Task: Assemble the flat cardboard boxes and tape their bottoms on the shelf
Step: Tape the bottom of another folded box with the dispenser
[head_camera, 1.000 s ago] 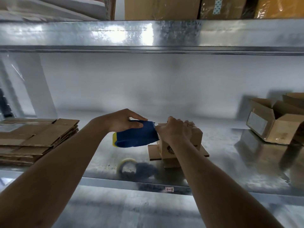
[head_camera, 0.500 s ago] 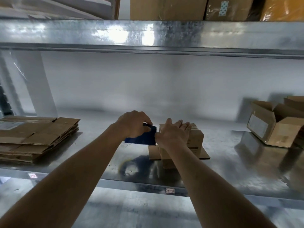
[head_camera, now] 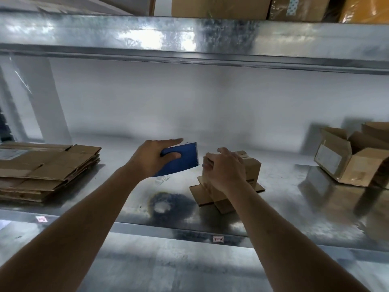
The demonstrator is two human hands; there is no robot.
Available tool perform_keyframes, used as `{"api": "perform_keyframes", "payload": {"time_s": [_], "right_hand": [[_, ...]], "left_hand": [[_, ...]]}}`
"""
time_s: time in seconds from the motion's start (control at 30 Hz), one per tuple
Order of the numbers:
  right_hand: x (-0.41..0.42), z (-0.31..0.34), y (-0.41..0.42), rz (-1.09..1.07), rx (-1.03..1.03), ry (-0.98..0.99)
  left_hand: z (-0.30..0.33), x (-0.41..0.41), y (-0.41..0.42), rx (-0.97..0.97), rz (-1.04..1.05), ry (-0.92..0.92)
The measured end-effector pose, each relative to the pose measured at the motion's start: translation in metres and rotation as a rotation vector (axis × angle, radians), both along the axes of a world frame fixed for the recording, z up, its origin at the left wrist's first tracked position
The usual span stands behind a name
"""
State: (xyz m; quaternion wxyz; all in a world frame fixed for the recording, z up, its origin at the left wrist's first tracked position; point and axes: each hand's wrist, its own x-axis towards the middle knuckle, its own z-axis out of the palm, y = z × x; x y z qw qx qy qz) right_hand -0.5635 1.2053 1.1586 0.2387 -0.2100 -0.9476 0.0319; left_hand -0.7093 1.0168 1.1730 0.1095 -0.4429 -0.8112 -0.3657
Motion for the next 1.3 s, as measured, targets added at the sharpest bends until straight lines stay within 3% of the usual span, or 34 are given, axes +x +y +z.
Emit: {"api": "perform_keyframes", "payload": {"time_s": [0.1,0.3,0.57,0.7,0.83,1.0,1.3], "right_hand": [[0.006,0.004,0.003,0.033,0.003,-0.029],[0.031,0.001,0.017,0.185,-0.173,0.071],[0.060,-0.001,0.042,0.308,-0.284,0.167],[0.059,0.009,0.035,0.394,-0.349,0.381],[0.059,0.026,0.018,0.509,-0.588,0.377],[0.050,0.031,0.012,0.444,-0.587,0.358],[0.046,0.028,0.014,0.352,-0.553,0.549]], "left_hand": [[-0.004,-0.001,-0.009,0.184,-0.100,-0.192],[-0.003,-0.002,-0.021,0.320,-0.281,-0.308],[0.006,0.010,-0.019,0.353,-0.401,-0.410],[0.013,0.011,-0.017,0.351,-0.440,-0.449],[0.019,0.012,-0.018,0.347,-0.479,-0.481],[0.023,0.011,-0.019,0.304,-0.487,-0.466],[0.034,0.013,-0.012,0.241,-0.515,-0.384]]}}
